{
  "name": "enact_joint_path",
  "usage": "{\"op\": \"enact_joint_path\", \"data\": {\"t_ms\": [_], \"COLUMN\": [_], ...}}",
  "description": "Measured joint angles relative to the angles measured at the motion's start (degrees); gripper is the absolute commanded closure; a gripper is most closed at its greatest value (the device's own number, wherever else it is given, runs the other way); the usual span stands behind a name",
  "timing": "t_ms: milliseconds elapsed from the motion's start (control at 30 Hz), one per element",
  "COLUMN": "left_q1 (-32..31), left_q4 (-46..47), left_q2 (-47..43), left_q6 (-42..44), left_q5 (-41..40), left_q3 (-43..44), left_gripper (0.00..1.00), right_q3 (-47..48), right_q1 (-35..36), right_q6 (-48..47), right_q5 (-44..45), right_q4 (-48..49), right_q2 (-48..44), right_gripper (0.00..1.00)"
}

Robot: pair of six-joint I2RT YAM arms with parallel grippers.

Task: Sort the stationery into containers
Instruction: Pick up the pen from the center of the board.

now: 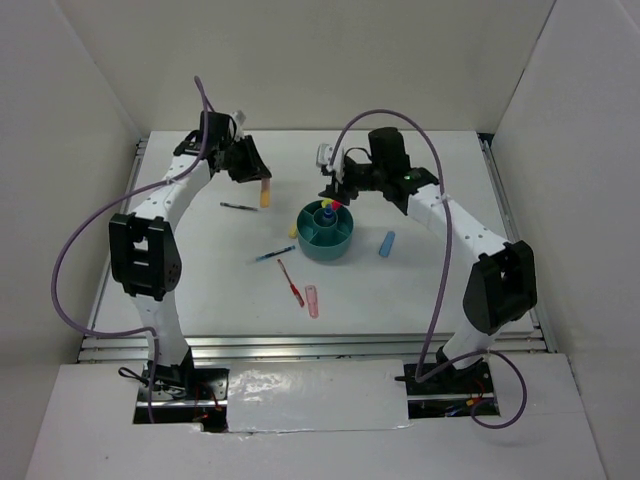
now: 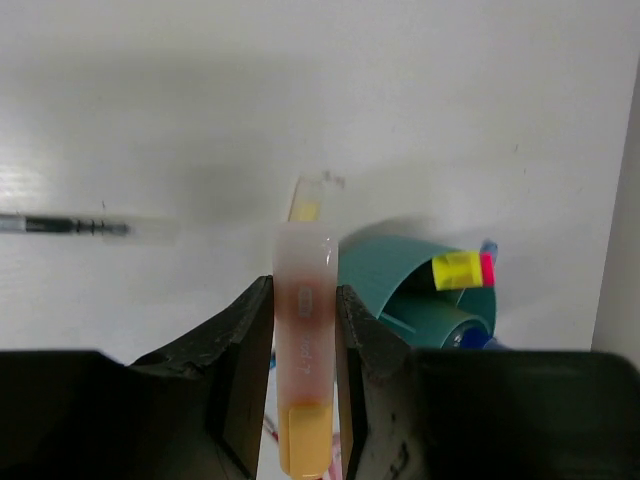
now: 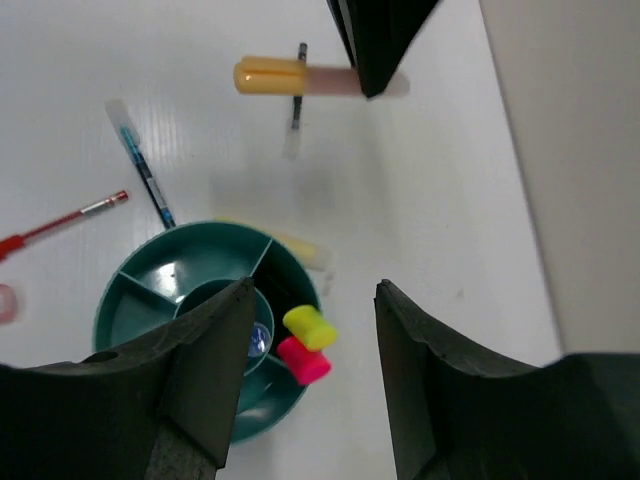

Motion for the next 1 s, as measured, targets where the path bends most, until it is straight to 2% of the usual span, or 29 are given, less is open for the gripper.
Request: {"op": "enact_joint_path", "data": {"t_ms": [133, 267, 433, 667, 800, 1000], "left_q1": [-0.11, -0.11, -0.22, -0.15, -0.15, -0.31], "left_q4": [-3.19, -6.21, -8.83, -9.46, -9.66, -10.19], "left_q2": [-0.35, -0.42, -1.79, -7.89, -8.90, -8.90], "left_q6": [-3.65, -5.81, -5.73, -5.88, -6.25, -7.19], "left_q5": [2.58, 4.57, 5.18, 7.21, 7.96, 8.17], "left_q3": [-3.63, -6.36, -7.32, -12.59, -14.91, -16.33], "left_gripper": [1.00, 1.00, 1.00, 1.00, 1.00, 0.99], "right_q3": [-5.35, -6.23, -5.33, -3.78, -3.78, -3.78], "right_q1": [4.20, 7.19, 9.79, 12.17, 13.73, 16.22], "right_q6": [-11.67, -23.45, -36.48, -52.37, -57.92, -61.33], "right_q5": [-1.03, -4.57, -9.33, -12.28, -12.68, -12.35], "right_q4": [6.88, 9.05, 7.54, -0.17, -2.29, -2.19], "right_q2": [-1.51, -0.17, 2.91, 6.62, 6.93, 8.17], "right_gripper": [0.44, 0.45, 0.43, 0.43, 0.41, 0.39]}}
